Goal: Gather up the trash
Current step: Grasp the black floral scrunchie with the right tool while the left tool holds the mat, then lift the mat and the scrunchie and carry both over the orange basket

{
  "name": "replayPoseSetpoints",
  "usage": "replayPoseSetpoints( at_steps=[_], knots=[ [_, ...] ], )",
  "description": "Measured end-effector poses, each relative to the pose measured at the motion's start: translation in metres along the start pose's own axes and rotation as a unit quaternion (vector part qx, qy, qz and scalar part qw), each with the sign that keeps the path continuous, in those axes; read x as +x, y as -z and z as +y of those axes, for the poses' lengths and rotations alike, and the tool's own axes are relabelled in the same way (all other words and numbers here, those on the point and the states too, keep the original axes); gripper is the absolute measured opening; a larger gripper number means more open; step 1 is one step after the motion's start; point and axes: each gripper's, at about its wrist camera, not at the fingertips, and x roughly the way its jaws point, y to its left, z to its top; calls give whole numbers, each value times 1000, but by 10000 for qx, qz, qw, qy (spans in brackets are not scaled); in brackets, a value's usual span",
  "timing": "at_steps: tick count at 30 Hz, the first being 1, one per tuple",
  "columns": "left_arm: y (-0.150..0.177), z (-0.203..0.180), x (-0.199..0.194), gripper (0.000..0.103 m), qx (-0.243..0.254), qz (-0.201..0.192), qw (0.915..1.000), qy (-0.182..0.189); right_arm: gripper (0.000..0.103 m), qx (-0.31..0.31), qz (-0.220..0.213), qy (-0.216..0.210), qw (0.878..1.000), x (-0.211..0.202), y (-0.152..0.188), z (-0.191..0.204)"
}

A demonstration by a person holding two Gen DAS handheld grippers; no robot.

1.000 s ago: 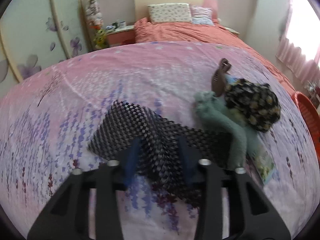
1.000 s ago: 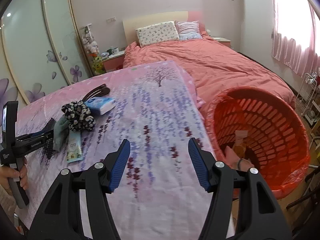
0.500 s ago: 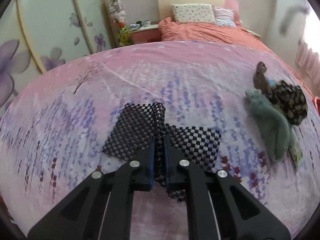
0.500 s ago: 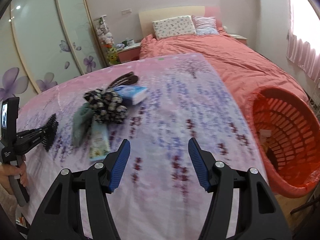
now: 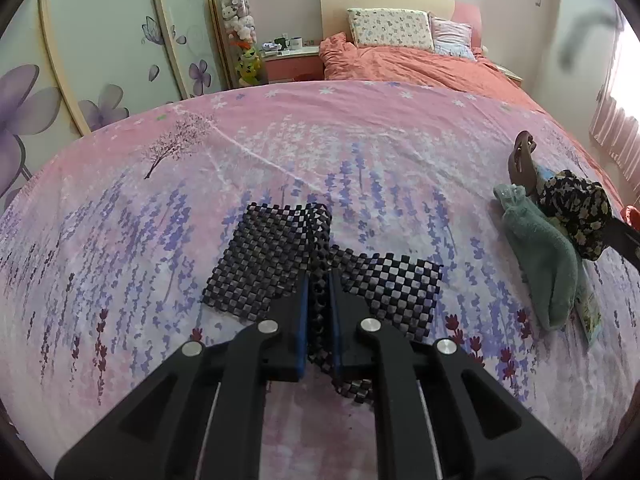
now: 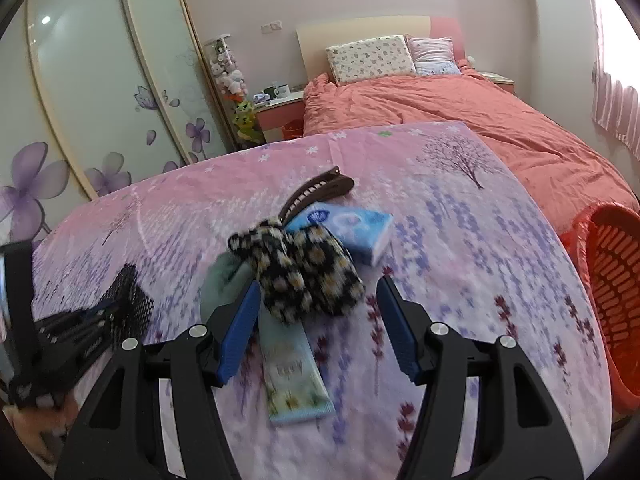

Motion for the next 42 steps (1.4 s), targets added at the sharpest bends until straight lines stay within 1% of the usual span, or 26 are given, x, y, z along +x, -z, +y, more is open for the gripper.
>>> replayPoseSetpoints(
  at_steps=[2, 6, 7, 9, 11, 14, 19, 21, 26, 28, 30, 34, 42],
  knots=[
    [0, 1, -1, 11, -35, 1, 10000, 43, 63, -15, 19, 32, 10000, 6, -5, 4],
    [1, 5, -1, 12, -56, 0, 10000, 66, 63, -98, 162, 128, 9997, 17, -7, 7],
    [1, 5, 0, 12, -40, 1, 10000, 47, 62, -121, 211, 148, 9996, 19, -7, 8],
    [2, 5, -2, 12, -38, 1, 10000, 45, 49, -147, 279, 158, 9994, 22, -6, 8],
    [3, 2, -3, 12, -46, 2, 10000, 52, 25, -156, 331, 140, 9992, 22, -1, 7],
    [3, 2, -3, 12, -42, 3, 10000, 46, 15, -197, 275, 100, 9994, 13, 5, 4],
    [3, 1, -3, 12, -38, 3, 10000, 40, 14, -182, 182, 193, 9995, -9, 15, -13],
    [3, 2, -3, 12, -35, 3, 10000, 37, 14, -186, 212, 342, 9990, -15, 18, -22],
    [3, -1, -3, 12, -16, 3, 10000, 8, 14, -422, 271, 979, 9939, -25, 27, -42],
    [3, -1, -3, 12, -16, 3, 10000, 6, 14, -497, 326, 1127, 9918, -24, 31, -47],
    [3, -1, -3, 12, -15, 3, 10000, 5, 14, -433, 444, 1103, 9920, -20, 33, -51],
    [3, -1, -3, 12, -17, 3, 10000, 7, 14, -327, 539, 1031, 9927, -16, 32, -56],
    [4, 2, -4, 13, -154, -1, 9998, 147, 15, -95, 549, 820, 9951, -19, 34, -65]
  ],
)
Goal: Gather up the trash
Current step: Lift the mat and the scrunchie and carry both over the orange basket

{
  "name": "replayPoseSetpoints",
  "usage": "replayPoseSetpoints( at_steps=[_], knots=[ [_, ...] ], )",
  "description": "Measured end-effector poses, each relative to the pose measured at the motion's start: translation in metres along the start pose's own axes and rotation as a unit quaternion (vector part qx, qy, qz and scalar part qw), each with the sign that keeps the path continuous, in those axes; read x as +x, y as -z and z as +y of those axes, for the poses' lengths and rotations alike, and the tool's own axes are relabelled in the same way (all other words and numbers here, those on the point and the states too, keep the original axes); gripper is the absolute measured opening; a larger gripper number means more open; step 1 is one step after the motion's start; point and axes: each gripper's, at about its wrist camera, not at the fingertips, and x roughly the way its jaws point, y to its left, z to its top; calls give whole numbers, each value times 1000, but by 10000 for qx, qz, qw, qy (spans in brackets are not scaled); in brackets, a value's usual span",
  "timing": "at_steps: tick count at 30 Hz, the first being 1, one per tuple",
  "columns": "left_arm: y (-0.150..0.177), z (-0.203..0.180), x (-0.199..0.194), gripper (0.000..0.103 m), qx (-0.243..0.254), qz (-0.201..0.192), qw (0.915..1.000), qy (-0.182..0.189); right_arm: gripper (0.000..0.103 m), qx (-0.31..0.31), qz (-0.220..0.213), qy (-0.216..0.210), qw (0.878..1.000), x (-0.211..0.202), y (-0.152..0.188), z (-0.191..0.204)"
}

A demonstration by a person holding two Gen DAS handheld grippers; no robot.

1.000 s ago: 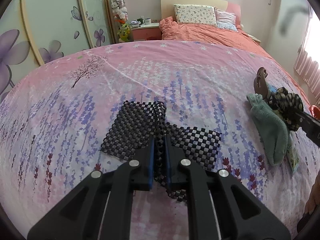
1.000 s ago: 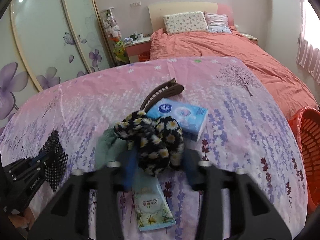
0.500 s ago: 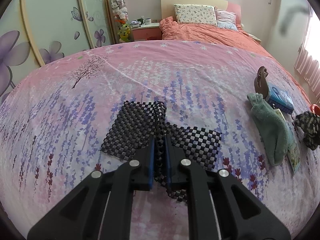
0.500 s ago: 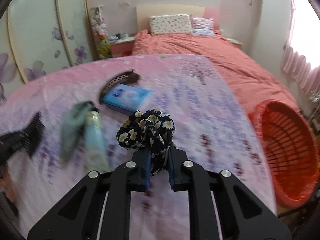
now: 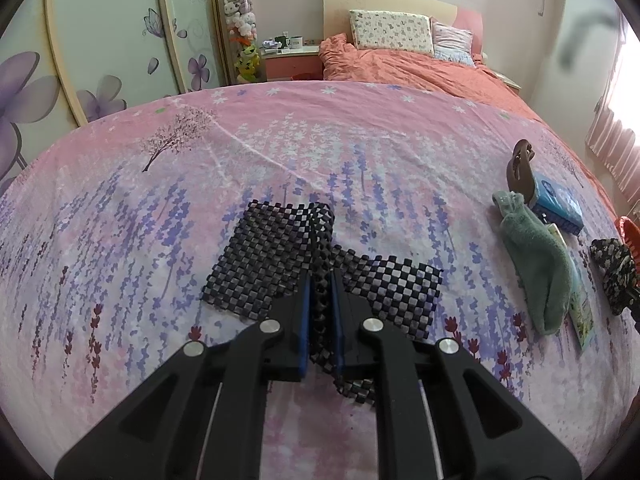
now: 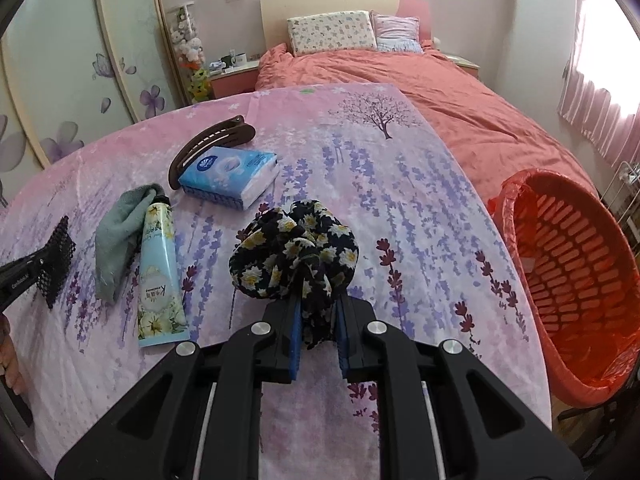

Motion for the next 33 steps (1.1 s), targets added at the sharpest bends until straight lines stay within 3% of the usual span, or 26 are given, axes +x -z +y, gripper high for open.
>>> replayPoseSetpoints(
  at_steps=[26, 33],
  knots=[
    [0, 1, -4, 13, -81, 0, 9999, 88, 15, 175, 28, -187, 9997, 0, 0, -8],
    [3, 5, -10, 9, -182, -91, 9996, 206, 13, 388, -149, -508, 9978, -8, 3, -21]
  ],
)
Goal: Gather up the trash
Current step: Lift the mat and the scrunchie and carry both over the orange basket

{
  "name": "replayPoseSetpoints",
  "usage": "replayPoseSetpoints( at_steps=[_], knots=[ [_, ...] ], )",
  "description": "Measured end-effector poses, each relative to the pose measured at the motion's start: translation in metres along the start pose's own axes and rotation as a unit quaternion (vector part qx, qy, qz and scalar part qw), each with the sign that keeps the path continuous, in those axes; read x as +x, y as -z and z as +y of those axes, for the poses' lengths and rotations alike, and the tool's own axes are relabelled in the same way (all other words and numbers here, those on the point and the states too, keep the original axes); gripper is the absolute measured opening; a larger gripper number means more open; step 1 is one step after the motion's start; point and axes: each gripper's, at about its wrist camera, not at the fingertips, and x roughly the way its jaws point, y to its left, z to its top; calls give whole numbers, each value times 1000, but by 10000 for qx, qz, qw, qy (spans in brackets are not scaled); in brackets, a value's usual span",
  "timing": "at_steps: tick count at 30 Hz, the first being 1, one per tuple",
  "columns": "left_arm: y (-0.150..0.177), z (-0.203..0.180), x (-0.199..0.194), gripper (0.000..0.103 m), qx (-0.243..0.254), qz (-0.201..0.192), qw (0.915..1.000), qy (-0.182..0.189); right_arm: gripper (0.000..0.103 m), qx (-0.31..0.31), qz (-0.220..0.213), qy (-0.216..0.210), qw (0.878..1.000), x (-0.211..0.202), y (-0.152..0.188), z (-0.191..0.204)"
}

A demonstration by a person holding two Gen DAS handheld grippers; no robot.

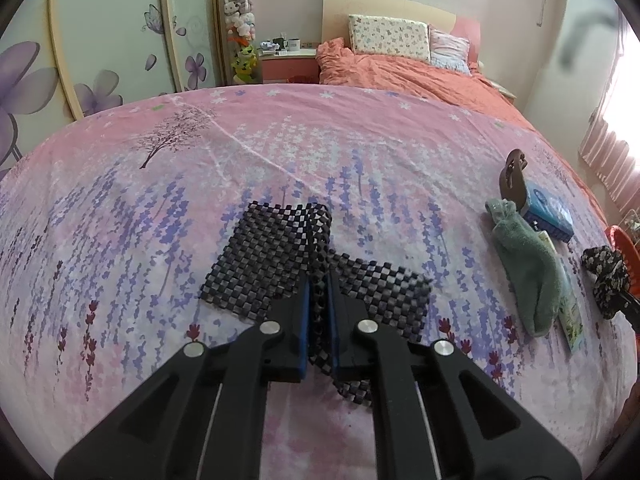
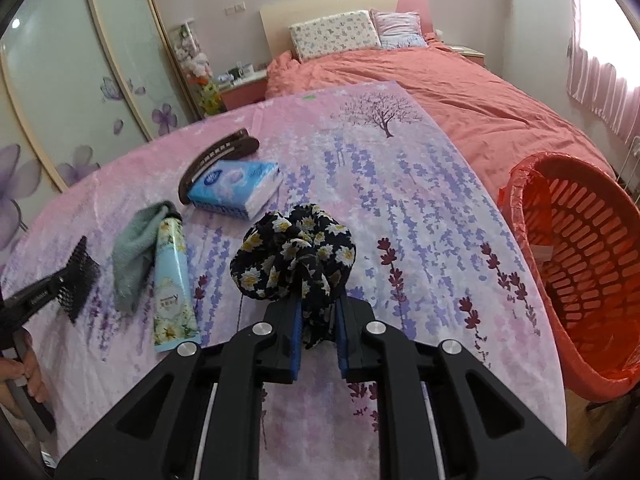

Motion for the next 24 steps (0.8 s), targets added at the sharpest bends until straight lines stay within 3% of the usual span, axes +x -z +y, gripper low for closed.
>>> replayPoseSetpoints(
  at_steps=[13, 24],
  knots=[
    [-3, -50, -62, 8, 161, -538, 9962, 660, 12, 268, -645, -121, 9975, -59, -7, -24],
    [-11, -152, -112, 8, 695, -937, 9797, 1632, 12, 519, -1176, 147, 9916, -105, -12, -69]
  ],
)
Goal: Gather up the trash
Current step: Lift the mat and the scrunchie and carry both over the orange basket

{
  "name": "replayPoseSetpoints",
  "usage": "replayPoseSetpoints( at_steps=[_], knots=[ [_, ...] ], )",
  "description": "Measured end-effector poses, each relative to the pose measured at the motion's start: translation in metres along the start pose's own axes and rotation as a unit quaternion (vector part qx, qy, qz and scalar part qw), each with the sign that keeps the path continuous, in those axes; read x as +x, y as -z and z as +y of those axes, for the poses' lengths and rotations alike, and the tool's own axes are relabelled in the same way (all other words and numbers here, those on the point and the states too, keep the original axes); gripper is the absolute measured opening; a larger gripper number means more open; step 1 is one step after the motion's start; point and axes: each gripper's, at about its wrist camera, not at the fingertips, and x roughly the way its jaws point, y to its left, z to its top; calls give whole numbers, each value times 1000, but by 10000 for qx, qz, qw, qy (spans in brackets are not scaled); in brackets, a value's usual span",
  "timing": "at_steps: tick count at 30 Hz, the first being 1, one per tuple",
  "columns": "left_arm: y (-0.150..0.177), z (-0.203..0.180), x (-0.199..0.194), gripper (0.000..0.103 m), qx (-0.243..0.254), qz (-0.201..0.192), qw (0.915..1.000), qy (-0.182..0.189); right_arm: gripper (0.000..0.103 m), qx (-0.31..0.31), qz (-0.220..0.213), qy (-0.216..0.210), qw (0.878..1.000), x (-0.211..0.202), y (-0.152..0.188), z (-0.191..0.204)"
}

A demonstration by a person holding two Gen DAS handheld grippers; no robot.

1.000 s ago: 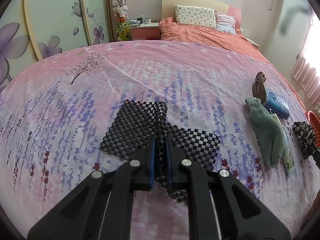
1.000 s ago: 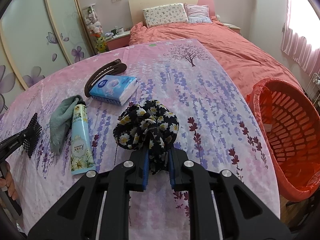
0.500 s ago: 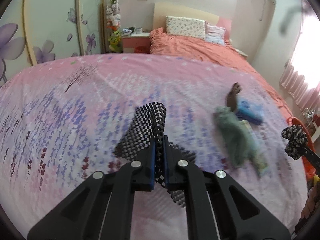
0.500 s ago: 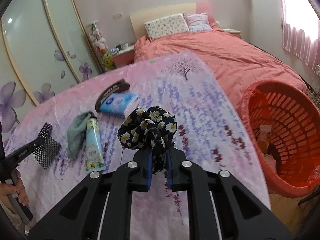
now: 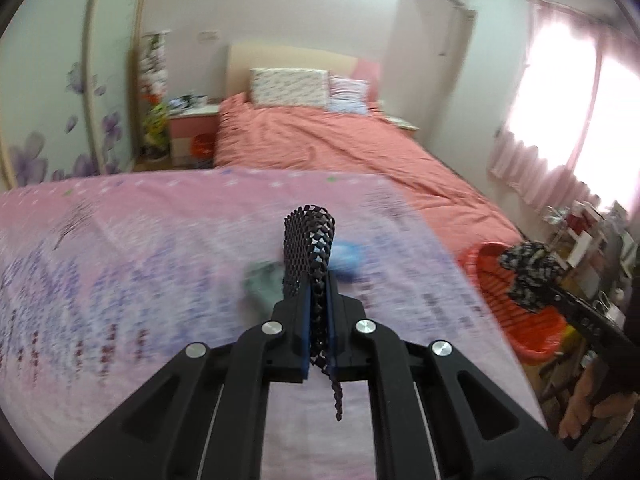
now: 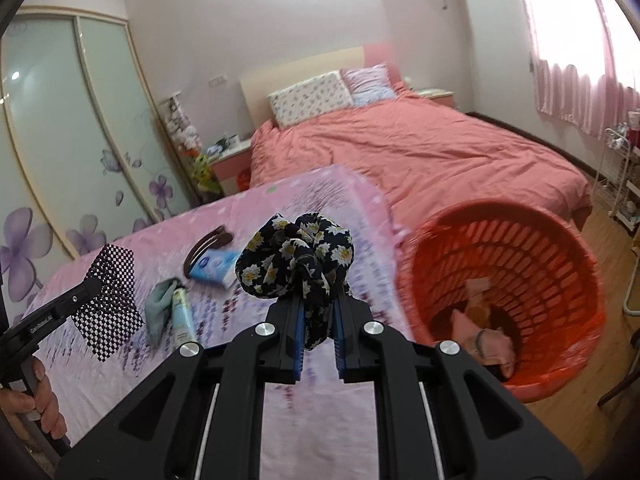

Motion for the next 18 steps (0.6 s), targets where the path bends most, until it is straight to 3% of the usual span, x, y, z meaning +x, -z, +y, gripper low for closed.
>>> replayPoseSetpoints(
  at_steps=[7, 15, 18],
  knots=[
    [-13, -81, 15, 8, 380, -28, 9966, 735, 12, 310, -282, 375, 9984, -18, -11, -50],
    [-16, -186, 54, 8, 833, 145, 9839, 1572, 12, 808, -398, 632, 9939, -19, -18, -107],
    [-15, -215, 70, 8, 980, 202, 9799, 1725, 12, 967, -416, 668, 9922, -16, -21, -122]
  ],
)
